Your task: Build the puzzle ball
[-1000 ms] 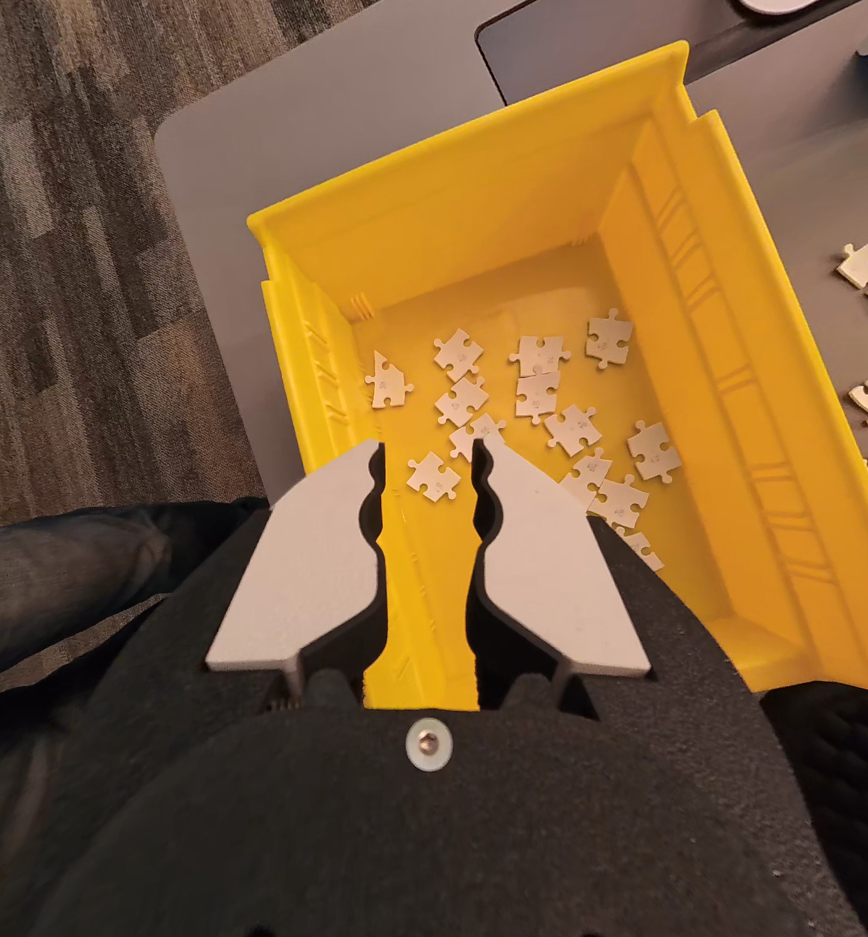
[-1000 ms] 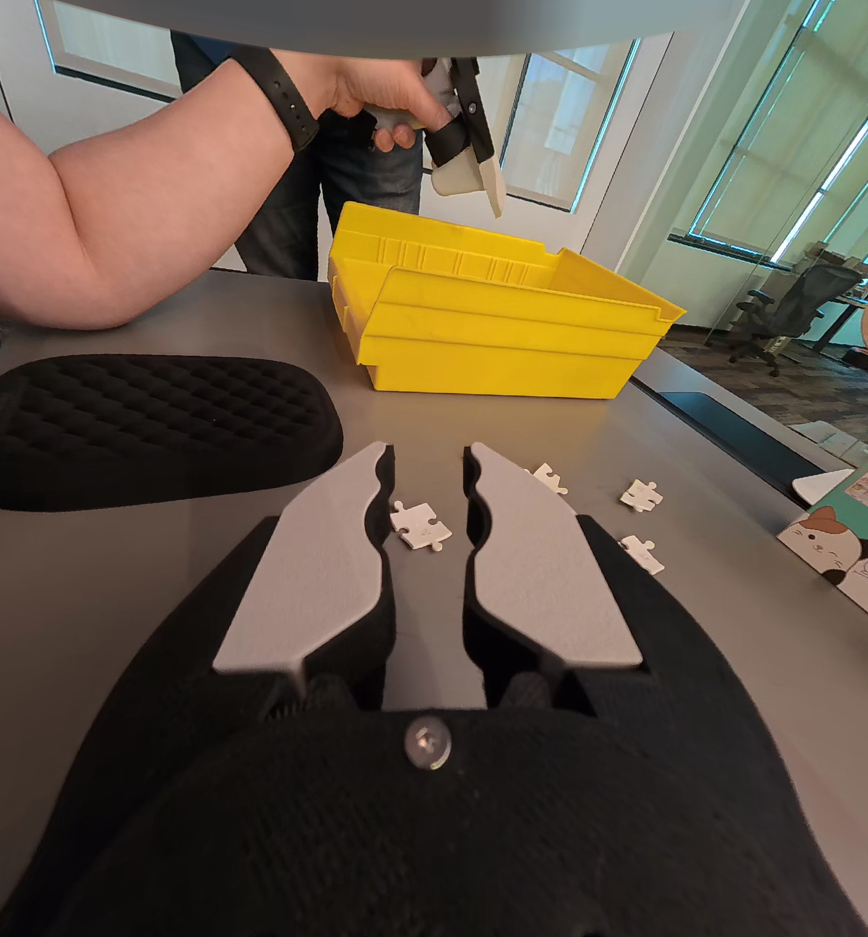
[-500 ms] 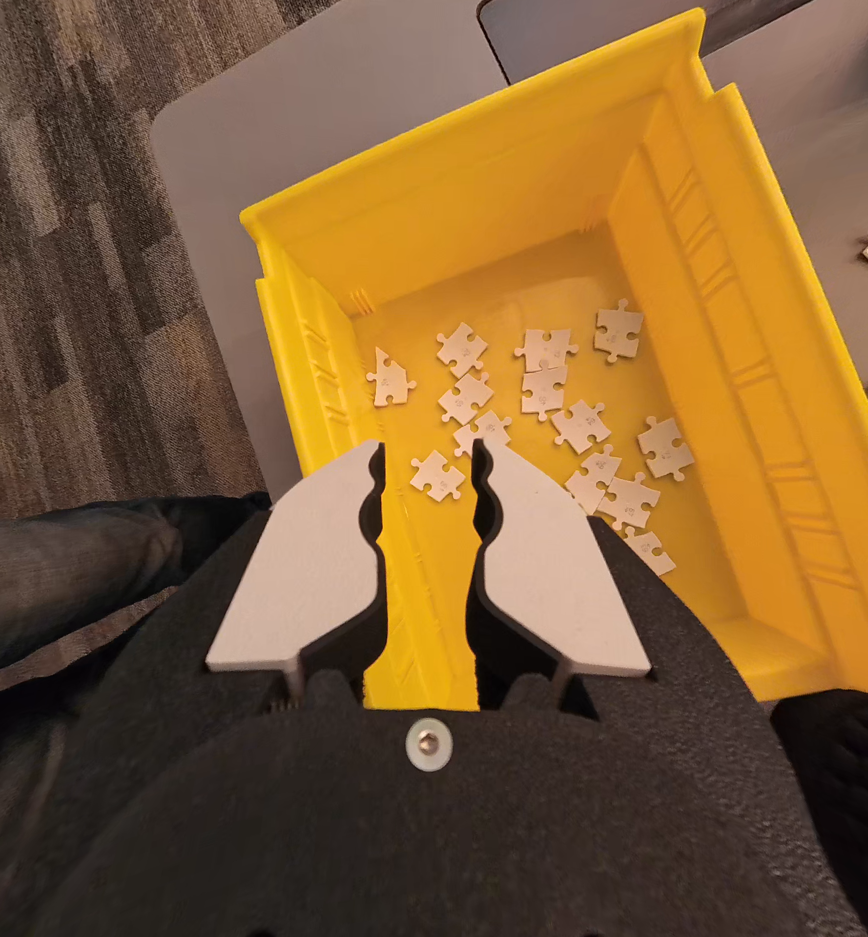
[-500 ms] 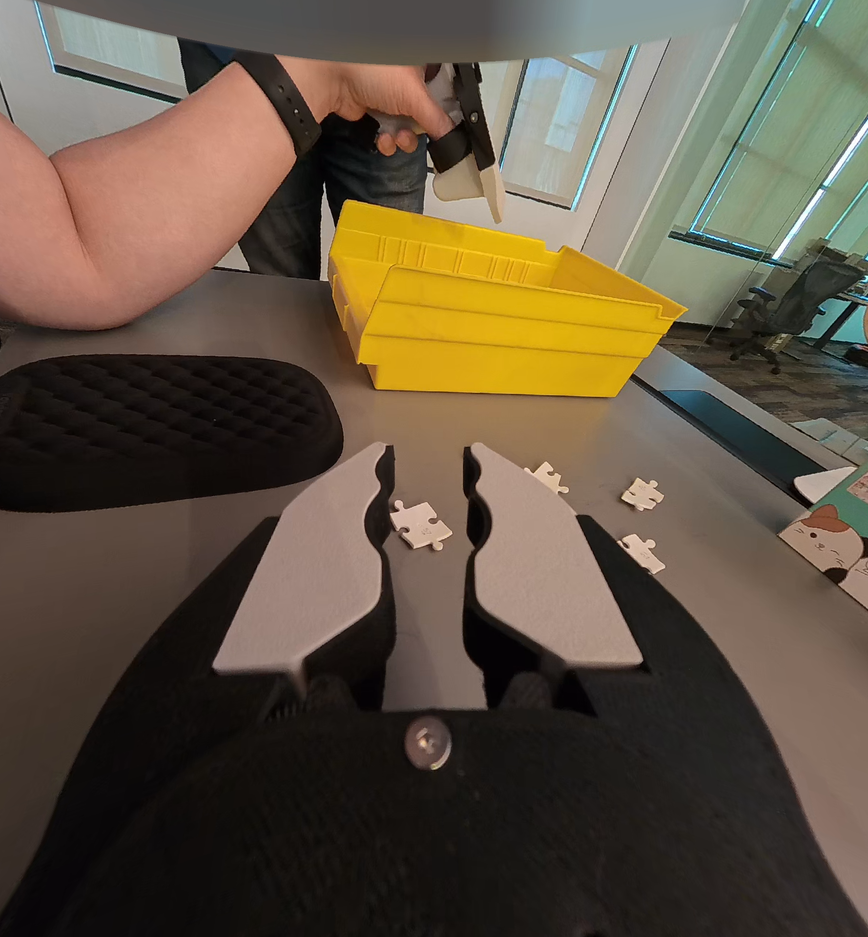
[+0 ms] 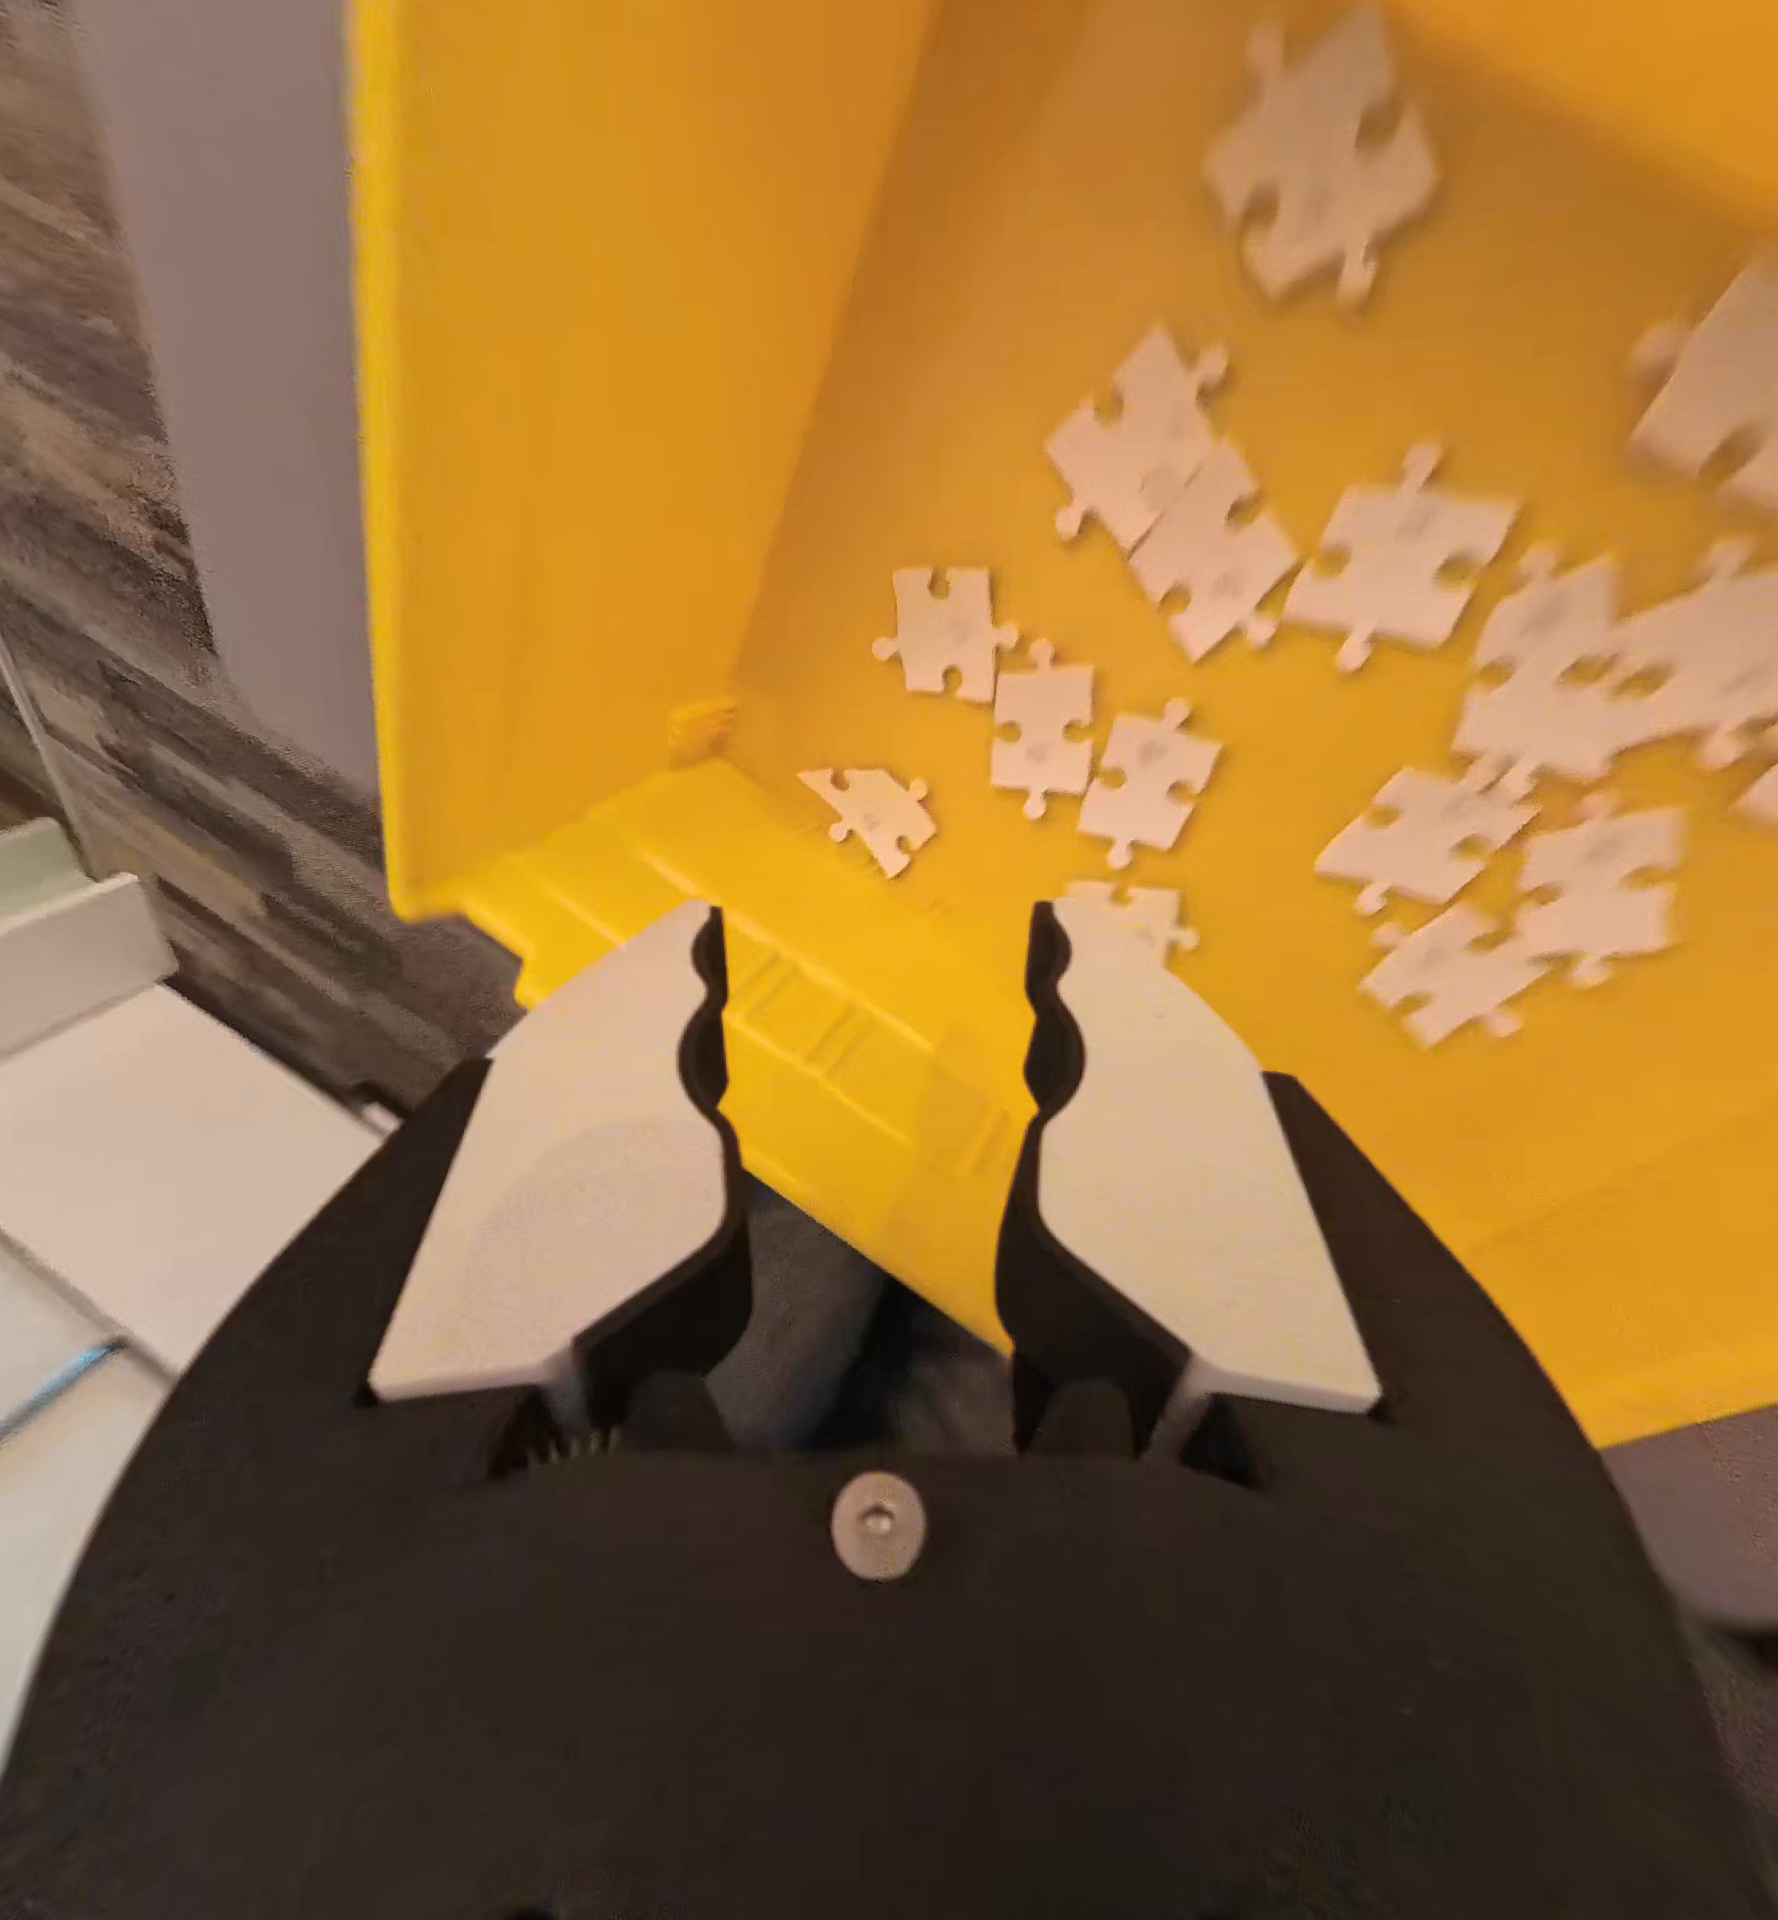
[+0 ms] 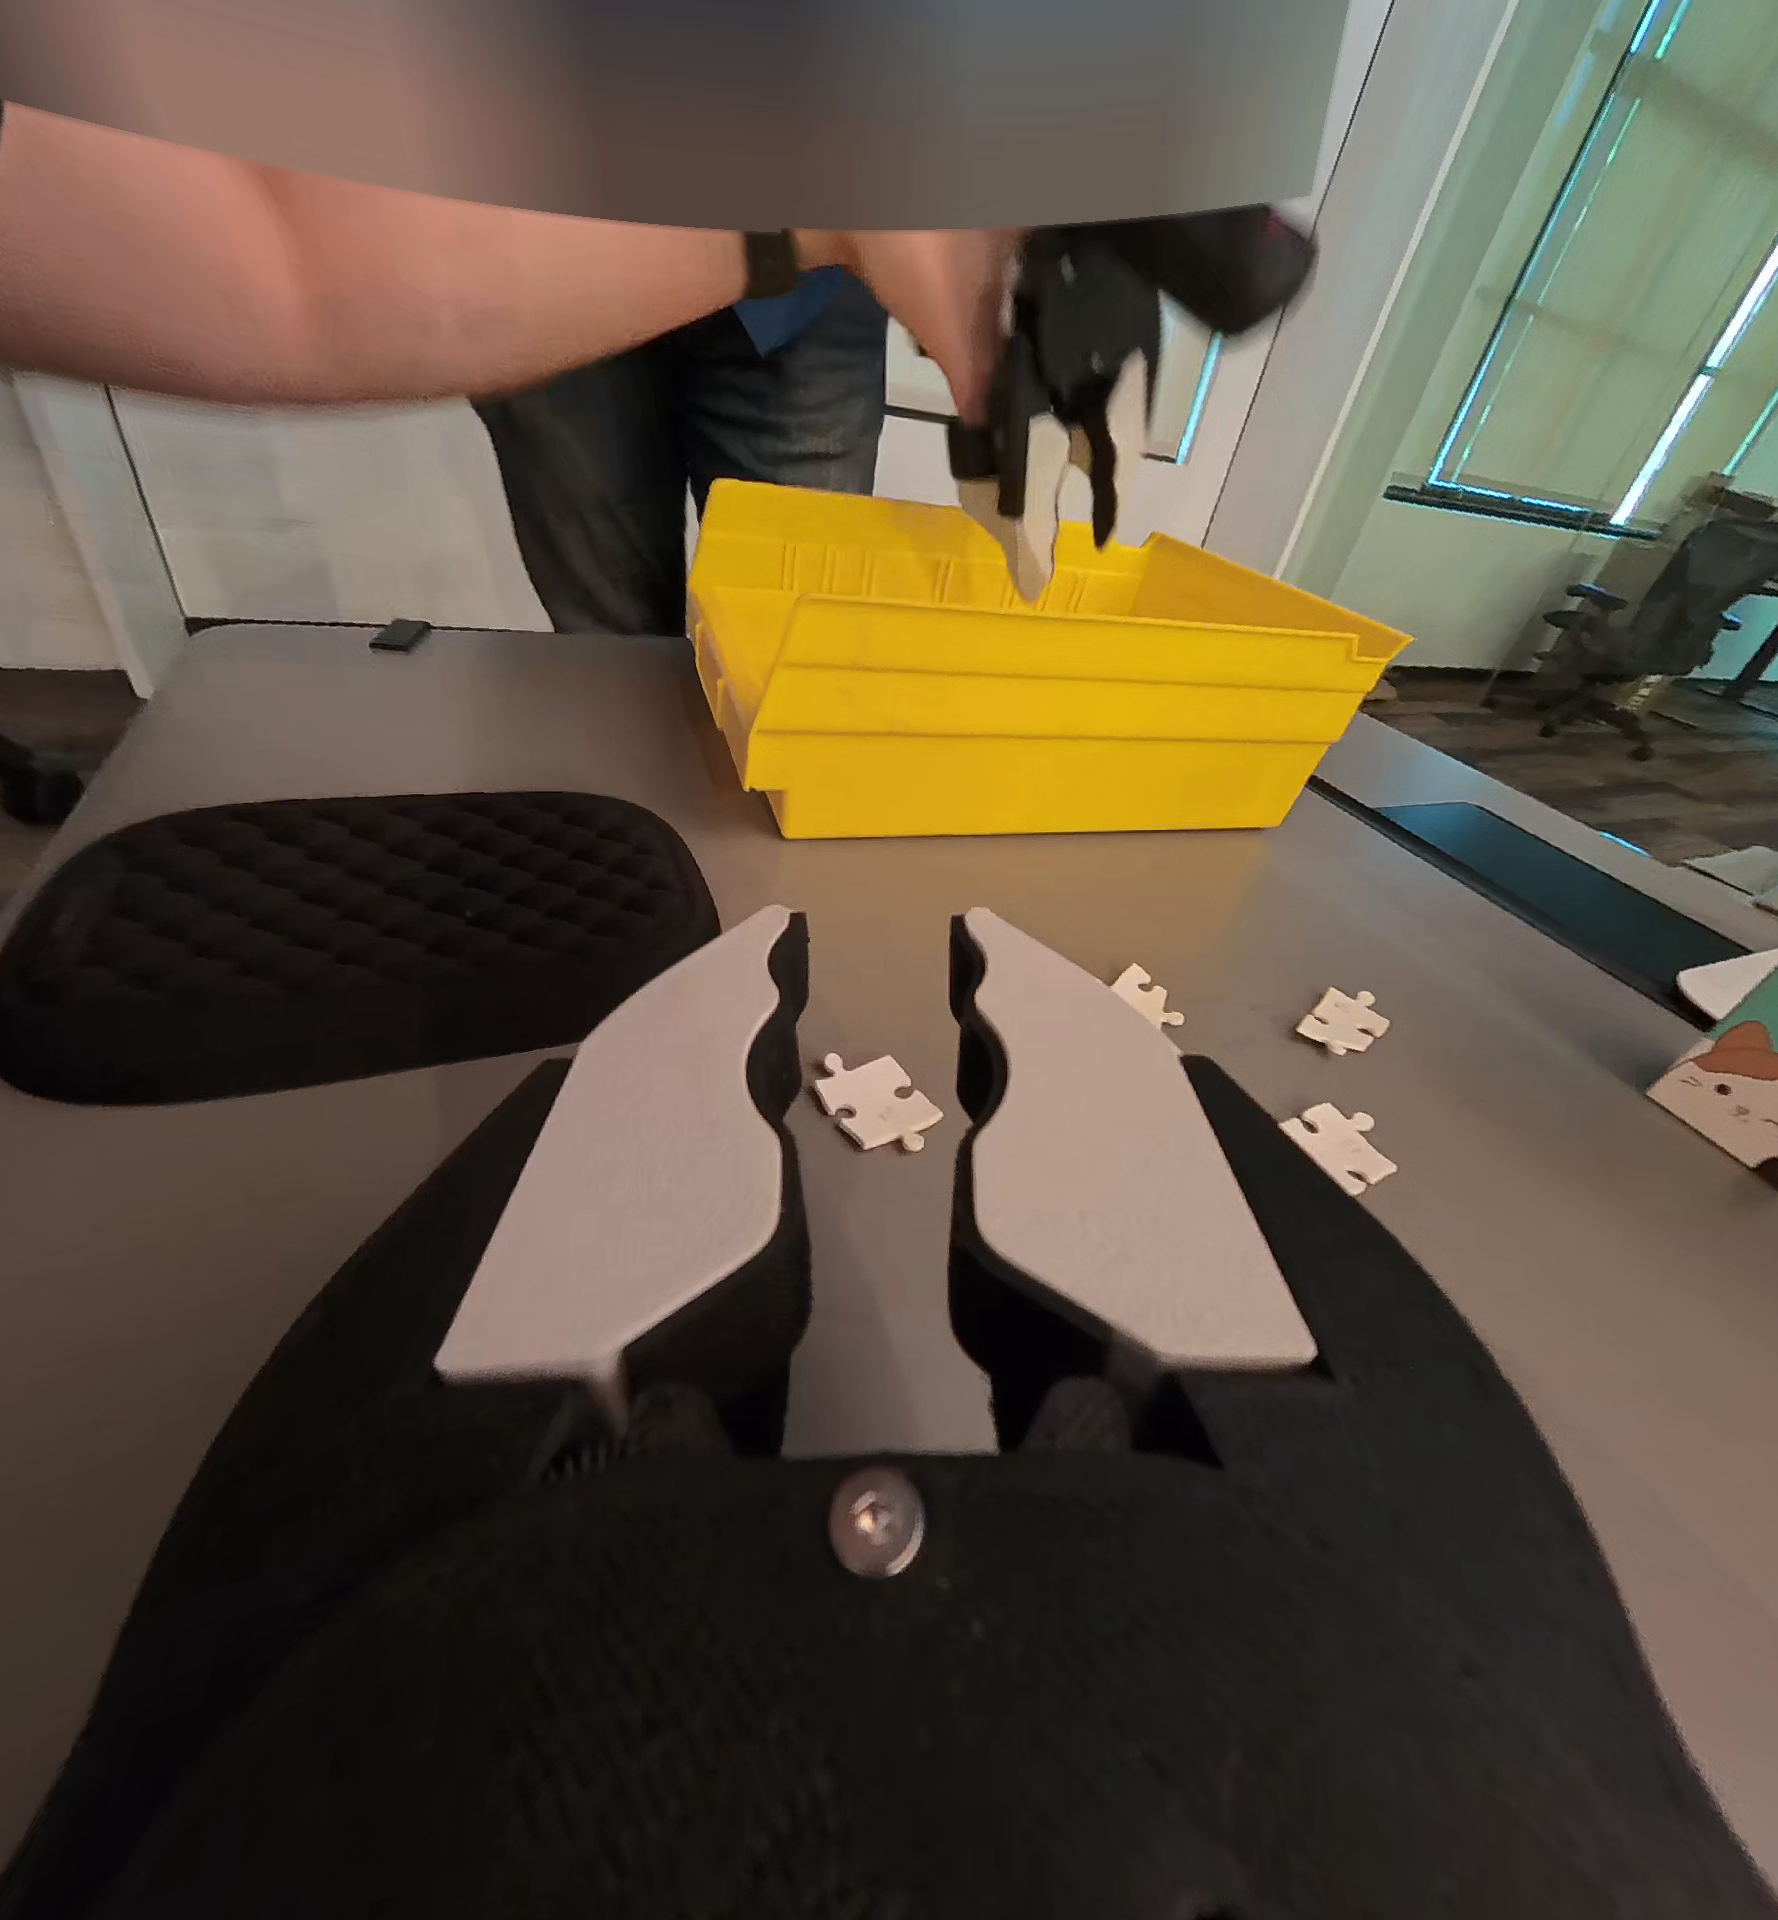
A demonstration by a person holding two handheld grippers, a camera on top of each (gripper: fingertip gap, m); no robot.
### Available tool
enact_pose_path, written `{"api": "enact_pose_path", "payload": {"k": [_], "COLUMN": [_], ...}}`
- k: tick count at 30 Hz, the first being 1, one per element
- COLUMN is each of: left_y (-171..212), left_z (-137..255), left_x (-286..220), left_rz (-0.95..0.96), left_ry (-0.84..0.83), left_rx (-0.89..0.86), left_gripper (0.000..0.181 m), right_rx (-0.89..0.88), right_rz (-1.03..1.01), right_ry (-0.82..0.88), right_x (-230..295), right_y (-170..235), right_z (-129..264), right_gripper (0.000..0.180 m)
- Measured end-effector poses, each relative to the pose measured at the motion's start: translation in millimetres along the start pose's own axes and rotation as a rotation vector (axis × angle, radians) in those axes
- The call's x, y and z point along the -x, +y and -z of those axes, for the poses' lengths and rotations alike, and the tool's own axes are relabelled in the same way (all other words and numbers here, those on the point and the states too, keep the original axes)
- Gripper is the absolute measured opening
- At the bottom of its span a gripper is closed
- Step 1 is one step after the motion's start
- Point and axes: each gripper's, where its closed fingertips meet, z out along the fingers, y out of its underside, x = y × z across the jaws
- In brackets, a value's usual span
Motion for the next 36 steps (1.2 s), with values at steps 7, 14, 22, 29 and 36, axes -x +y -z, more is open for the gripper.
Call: {"api": "enact_pose_path", "payload": {"k": [7,14,22,29,36], "left_y": [16,15,19,26,28], "left_z": [-49,-65,-82,-87,-88], "left_x": [8,4,6,3,2], "left_rz": [-0.268,-0.501,-0.590,-0.595,-0.640], "left_ry": [0.061,0.071,0.120,0.224,0.246], "left_rx": [0.180,0.186,0.277,0.356,0.396], "left_gripper": [0.064,0.062,0.059,0.055,0.060], "right_rx": [0.004,-0.009,0.004,0.011,0.022], "right_rz": [0.021,0.001,0.016,0.016,0.021], "right_ry": [-0.018,-0.042,-0.063,-0.089,-0.106], "right_x": [4,8,12,16,19], "right_y": [0,-2,-1,0,1], "right_z": [0,0,-1,-1,0], "right_gripper": [0.027,0.027,0.028,0.029,0.029]}}
